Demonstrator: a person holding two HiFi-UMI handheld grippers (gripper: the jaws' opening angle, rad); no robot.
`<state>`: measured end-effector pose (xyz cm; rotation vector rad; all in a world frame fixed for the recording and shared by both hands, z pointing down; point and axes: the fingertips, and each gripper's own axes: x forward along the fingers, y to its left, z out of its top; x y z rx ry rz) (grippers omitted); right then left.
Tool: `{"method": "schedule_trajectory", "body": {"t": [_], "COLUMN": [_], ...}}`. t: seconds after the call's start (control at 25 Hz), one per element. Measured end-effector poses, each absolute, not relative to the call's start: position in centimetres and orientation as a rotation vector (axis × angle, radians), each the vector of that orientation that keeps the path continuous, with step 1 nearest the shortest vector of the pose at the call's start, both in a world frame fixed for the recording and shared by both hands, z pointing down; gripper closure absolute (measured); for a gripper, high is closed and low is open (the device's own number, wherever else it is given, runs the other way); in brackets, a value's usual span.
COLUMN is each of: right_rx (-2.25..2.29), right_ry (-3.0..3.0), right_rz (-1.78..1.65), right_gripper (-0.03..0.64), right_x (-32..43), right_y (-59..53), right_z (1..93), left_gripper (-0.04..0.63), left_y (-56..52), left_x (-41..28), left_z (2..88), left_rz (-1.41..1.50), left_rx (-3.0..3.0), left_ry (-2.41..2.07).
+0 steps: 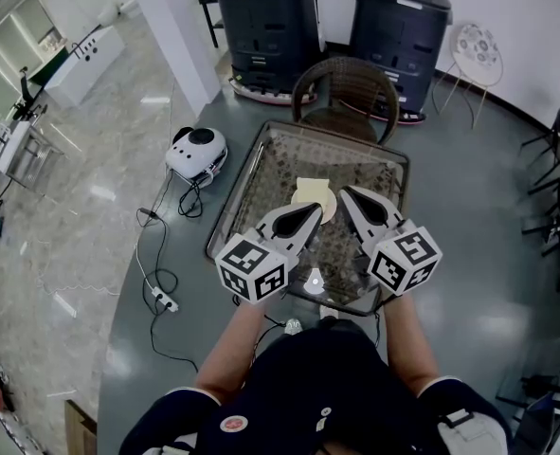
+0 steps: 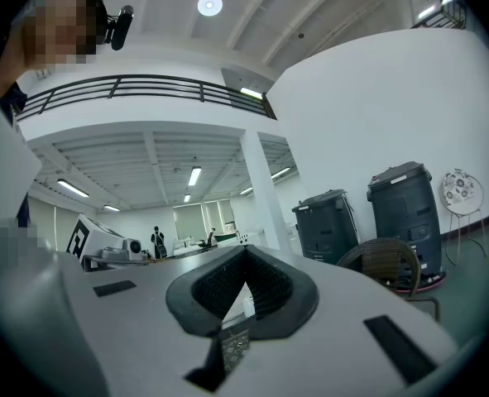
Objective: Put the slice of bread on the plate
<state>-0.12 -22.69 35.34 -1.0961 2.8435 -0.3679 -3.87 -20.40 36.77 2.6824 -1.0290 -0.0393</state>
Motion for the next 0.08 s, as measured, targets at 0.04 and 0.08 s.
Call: {"method": "schedule_trajectory", "body": {"t": [0.04,0.08], "right_rx": [-1.096,-1.097], "right_ry": [2.844,2.844], "right_rz": [-0.368,-0.367], "right_gripper": [0.611,0.611], "right_x": [-0.08,-0.05], "right_y": [-22.69,-22.69], "right_z": [35.32,35.31], "left_gripper": [0.589,0.589], "left_y": [-20.40,-20.40], "left_x": [-3.86,-3.85], "left_z": [36.77,36.77], "left_rz": [-0.038,-0.036], "left_rx": [2.683,2.684], "left_ry": [-1.029,-1.028]}}
